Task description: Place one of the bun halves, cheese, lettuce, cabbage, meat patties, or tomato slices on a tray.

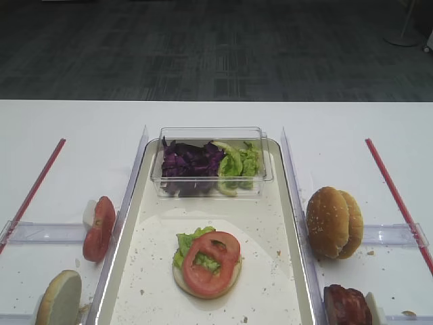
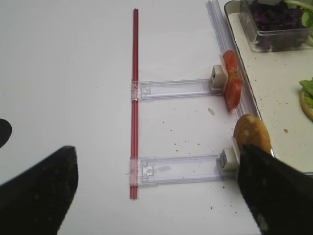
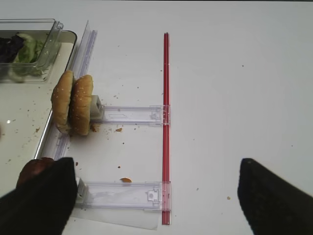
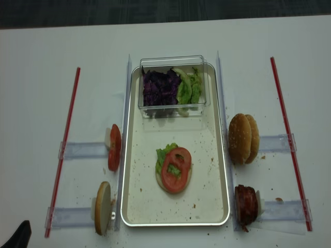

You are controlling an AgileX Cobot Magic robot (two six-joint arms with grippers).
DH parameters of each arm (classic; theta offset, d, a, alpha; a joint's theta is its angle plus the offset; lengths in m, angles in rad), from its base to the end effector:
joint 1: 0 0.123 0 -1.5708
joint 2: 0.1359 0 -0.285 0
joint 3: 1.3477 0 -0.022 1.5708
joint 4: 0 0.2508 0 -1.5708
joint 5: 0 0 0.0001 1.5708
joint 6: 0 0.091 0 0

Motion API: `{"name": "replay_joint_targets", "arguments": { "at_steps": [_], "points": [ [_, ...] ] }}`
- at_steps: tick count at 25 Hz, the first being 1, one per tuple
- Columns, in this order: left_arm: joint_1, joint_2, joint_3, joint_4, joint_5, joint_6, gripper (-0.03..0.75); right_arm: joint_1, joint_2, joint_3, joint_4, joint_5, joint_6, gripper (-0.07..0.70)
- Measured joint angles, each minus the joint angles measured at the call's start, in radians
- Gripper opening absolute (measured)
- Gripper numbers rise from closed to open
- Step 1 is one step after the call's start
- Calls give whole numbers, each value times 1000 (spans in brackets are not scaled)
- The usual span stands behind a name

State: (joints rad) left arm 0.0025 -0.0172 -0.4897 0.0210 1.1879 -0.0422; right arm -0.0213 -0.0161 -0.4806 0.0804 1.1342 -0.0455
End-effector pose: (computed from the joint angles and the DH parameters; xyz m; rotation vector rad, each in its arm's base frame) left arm -0.0121 0.0017 0.2644 -0.0511 2.1638 0.0027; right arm -0.0083 0.0068 0.2662 -0.0328 2.1185 0.0577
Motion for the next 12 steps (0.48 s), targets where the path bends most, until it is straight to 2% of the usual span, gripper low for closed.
{"name": "replay_joint_targets", "arguments": {
  "at_steps": [12],
  "points": [
    [0,0,0,-2,0,0,611,0,0,0,0,0,0,678]
  ]
}}
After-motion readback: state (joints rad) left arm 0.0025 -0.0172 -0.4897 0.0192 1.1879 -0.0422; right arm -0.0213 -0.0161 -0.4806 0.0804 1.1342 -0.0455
